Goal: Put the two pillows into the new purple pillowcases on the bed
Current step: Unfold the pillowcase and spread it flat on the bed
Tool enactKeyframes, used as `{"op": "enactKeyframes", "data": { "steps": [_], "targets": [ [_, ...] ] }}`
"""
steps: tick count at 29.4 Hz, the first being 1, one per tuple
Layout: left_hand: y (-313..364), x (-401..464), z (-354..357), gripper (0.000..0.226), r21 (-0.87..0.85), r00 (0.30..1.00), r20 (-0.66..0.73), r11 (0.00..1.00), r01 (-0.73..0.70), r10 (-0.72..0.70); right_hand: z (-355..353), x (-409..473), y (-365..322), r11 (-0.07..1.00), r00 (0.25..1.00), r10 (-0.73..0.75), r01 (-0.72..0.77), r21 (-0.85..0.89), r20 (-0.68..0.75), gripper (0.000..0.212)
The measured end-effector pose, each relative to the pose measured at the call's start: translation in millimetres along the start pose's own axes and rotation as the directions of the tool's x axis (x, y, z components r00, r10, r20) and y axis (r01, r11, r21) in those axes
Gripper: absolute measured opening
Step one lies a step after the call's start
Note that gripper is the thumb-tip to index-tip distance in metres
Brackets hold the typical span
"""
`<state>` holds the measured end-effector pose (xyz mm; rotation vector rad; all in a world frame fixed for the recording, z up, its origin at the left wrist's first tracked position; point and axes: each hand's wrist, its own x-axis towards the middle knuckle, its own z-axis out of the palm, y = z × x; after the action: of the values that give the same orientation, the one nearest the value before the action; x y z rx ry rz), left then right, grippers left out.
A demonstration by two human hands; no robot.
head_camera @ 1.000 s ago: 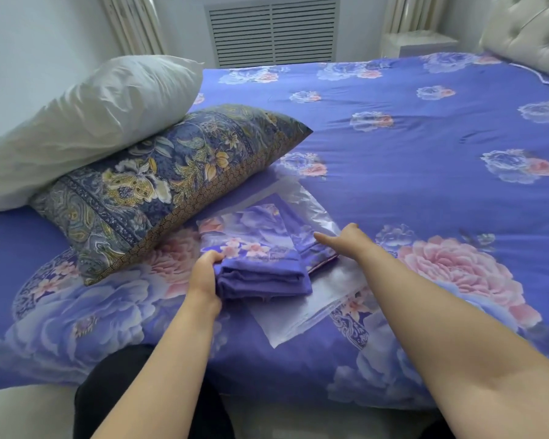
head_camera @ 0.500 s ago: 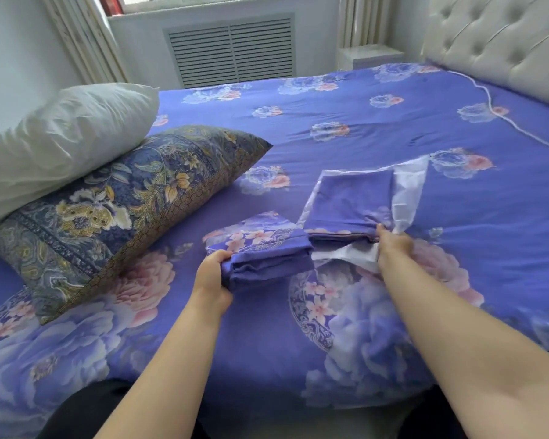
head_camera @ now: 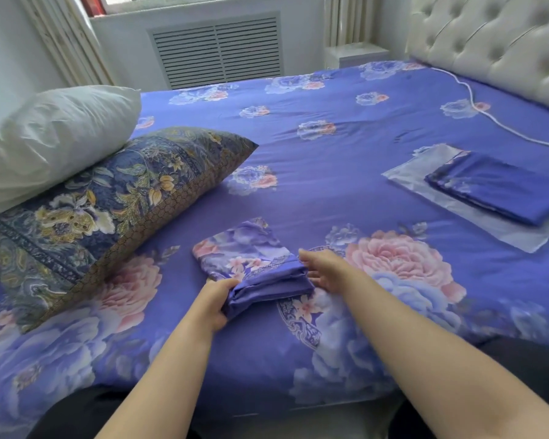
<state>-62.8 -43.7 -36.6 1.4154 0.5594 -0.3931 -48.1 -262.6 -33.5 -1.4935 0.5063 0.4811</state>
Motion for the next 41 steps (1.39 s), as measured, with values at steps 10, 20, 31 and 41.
{"op": "enactKeyframes", "data": {
  "steps": [10,20,31,41],
  "targets": [
    [-3,-37,-13,0.031,0.933,0.810,0.302,0.017,-0.359,0.503,42,-11,12,0.735,0.939,-0.338,0.227,-0.639,-0.055,0.048],
    [11,-30,-20,0.028,0.743,0.863,0.104,0.538,-0.398,0.494,64,-57,15,0.805,0.953,-0.303,0.262,-0.532,0.011,0.039],
    [32,-39,-27,0.021,0.348,0.920,0.203,0.854,-0.387,0.334,87,-44,-1,0.923,0.919,-0.373,0.382,0.049,-0.130,0.019],
    [108,-73,-73,0.037,0.926,0.508,0.136,0.073,-0.370,0.851,24,-83,-83,0.485,0.892,-0.343,0.437,-0.758,0.295,0.017]
  ]
}}
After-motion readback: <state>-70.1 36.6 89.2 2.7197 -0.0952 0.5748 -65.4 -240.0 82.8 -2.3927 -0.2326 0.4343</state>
